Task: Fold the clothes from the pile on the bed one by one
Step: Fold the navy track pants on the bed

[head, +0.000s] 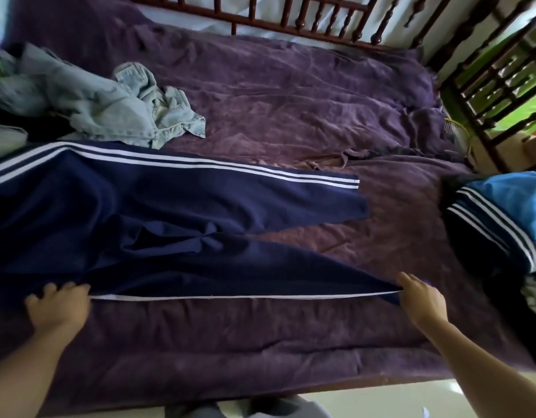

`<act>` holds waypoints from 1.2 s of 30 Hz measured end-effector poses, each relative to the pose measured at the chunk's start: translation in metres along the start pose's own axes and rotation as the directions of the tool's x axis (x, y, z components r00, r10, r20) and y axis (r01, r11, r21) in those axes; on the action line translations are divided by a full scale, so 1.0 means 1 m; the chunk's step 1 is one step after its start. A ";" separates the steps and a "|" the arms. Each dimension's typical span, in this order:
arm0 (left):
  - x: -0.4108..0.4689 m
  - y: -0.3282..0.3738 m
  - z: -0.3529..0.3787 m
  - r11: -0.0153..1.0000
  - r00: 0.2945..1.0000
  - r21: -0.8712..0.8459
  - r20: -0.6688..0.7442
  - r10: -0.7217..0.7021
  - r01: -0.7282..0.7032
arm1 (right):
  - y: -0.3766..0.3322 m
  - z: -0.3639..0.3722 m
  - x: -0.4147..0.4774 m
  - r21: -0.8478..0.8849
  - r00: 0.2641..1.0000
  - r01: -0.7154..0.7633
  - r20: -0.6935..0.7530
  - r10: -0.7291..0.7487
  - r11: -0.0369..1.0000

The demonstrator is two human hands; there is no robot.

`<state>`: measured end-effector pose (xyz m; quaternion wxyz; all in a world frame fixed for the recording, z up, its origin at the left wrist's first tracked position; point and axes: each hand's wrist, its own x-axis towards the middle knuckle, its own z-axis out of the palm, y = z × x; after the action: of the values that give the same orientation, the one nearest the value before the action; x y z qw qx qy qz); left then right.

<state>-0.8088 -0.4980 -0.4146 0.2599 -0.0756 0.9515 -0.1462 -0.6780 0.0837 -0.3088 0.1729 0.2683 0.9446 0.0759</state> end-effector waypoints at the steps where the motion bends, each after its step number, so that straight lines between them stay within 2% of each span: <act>1: 0.000 0.000 -0.002 1.000 1.000 -0.018 -0.016 0.003 -0.004 | -0.001 0.002 0.001 0.025 1.000 -0.005 -0.001 0.005 1.000; 8: -0.040 -0.028 -0.006 0.981 0.972 -0.188 -0.237 -0.002 -0.044 | -0.015 0.001 0.011 0.201 0.994 -0.013 -0.106 0.035 0.979; 12: -0.083 -0.044 0.008 0.945 0.902 -0.306 -0.431 -0.028 -0.117 | -0.010 -0.001 0.006 0.418 0.958 -0.026 -0.248 0.142 0.908; 14: -0.108 -0.047 0.023 0.931 0.886 -0.349 -0.459 -0.067 -0.110 | -0.002 0.011 -0.003 0.446 0.958 -0.031 -0.241 0.153 0.894; 17: -0.135 -0.044 0.053 0.921 0.909 -0.382 -0.405 -0.094 -0.075 | 0.008 0.043 -0.022 0.348 0.990 -0.090 -0.070 0.121 0.933; 20: -0.141 -0.033 0.063 0.945 0.916 -0.324 -0.391 -0.091 -0.045 | 0.002 0.065 -0.033 0.238 0.995 -0.049 0.091 0.028 0.970; 23: -0.136 -0.025 0.060 0.986 0.965 -0.163 -0.250 -0.078 0.038 | -0.009 0.068 -0.033 0.237 0.998 -0.017 0.066 0.002 0.971; 26: -0.134 -0.024 0.055 0.995 0.989 -0.011 -0.108 -0.098 0.097 | -0.010 0.068 -0.029 0.209 0.998 -0.059 0.041 0.052 0.976; 29: -0.134 -0.020 0.047 0.996 0.996 0.028 0.015 -0.088 0.087 | -0.015 0.069 -0.027 0.100 0.947 -0.165 0.294 0.130 0.981; 31: -0.129 -0.015 0.035 0.994 0.994 0.003 0.018 -0.106 0.106 | -0.031 0.064 -0.025 0.128 0.894 -0.194 0.431 0.121 0.973; 36: -0.096 -0.015 -0.008 0.987 0.989 -0.134 -0.098 -0.108 0.094 | -0.120 0.031 -0.008 0.237 0.911 -0.010 0.403 -0.089 0.971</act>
<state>-0.7299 -0.4889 -0.3579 0.1963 -0.1326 0.9663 -0.1012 -0.7178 -0.0206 -0.3640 0.3363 0.2775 0.8947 -0.0973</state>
